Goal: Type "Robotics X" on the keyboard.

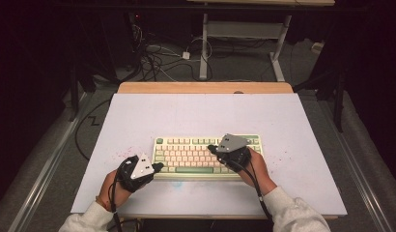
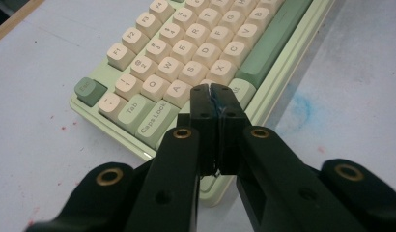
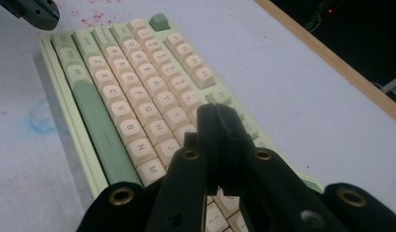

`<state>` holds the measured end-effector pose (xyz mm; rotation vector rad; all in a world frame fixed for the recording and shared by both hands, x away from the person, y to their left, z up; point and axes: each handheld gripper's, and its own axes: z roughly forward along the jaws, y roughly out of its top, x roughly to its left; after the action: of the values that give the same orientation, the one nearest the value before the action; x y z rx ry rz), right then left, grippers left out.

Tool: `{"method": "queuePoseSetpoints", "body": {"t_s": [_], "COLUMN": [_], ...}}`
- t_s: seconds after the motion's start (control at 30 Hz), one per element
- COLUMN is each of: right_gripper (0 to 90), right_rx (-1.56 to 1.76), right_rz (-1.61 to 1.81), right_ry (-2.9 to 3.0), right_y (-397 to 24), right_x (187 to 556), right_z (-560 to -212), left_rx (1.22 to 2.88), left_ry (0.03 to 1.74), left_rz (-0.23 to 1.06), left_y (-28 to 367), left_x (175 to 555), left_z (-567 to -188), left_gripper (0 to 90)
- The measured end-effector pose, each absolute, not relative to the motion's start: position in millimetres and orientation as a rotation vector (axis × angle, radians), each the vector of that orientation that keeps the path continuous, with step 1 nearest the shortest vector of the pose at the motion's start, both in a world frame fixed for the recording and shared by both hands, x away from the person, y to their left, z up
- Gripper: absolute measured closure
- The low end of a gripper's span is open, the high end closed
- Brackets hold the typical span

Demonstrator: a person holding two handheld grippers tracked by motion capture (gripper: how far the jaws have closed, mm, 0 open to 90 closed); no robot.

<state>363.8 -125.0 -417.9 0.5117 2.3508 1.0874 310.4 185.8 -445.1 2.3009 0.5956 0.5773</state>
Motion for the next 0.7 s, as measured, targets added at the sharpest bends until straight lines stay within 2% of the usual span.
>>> {"method": "queuePoseSetpoints", "body": {"t_s": [0.7], "right_gripper": [90.0], "right_rx": [0.546], "right_rz": [1.109], "right_ry": [2.281], "right_y": [-166], "right_x": [342], "right_z": [-409], "left_rx": [2.276], "left_ry": [0.601], "left_rz": [0.595], "left_y": [186], "left_x": [310], "left_z": [-442], "left_gripper": [86.8]}}
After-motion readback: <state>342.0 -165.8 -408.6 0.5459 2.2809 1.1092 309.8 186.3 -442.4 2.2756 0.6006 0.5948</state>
